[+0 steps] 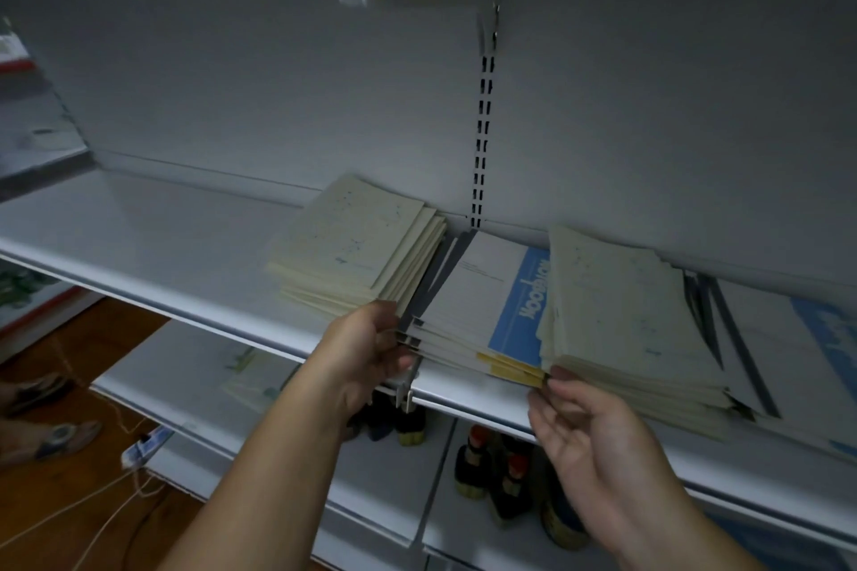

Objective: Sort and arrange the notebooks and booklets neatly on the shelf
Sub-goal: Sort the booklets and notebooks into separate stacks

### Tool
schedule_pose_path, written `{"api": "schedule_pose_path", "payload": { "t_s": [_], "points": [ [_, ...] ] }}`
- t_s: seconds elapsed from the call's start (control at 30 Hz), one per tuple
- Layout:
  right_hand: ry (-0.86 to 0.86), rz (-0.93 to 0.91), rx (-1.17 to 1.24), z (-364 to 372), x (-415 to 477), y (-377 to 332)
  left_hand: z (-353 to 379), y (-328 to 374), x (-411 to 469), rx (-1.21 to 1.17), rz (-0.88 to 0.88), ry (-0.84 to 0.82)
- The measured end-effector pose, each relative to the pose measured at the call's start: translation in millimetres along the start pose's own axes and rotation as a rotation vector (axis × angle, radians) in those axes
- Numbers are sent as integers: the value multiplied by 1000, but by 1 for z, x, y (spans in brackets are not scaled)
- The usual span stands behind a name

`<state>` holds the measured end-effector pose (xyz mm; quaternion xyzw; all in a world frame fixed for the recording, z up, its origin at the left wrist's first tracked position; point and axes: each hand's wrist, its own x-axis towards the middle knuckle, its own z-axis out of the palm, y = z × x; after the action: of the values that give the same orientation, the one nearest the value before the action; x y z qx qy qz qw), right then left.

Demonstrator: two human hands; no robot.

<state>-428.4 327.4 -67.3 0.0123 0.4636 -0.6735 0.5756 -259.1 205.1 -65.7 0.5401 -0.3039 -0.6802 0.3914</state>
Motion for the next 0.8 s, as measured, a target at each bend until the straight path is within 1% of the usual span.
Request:
{"api": "schedule_pose_path", "payload": {
  "t_s": [0.1, 0.17, 0.33, 0.4, 0.43, 0.53, 0.67, 0.73, 0.8],
  "points": [
    [11, -23, -18, -5, 3, -1, 0, 0, 2, 51, -34, -45],
    [1, -25, -23, -8, 4, -2, 3, -1, 2, 59, -55, -111],
    [-11, -24, -73, -13, 7, -2, 18, 4, 3, -41, -127, -271],
    [-23, -33, -110, -15, 8, -2, 25, 2, 5, 30, -129, -283],
    [-25, -41, -128, -15, 8, -3, 30, 0, 5, 87, -111, -259],
    [-30, -52, -181, -16, 5, -5, 42, -8, 4, 127, 41, -142],
    [-76, -45, -294, -15, -1, -10, 44, 5, -7, 135, 310, -20],
    [-186, 18, -446, -13, -7, -13, 29, 19, -19, 105, 401, 44],
    [-335, 91, -614, -7, -15, -14, 7, 31, -33, 33, 436, 49]
  ]
}}
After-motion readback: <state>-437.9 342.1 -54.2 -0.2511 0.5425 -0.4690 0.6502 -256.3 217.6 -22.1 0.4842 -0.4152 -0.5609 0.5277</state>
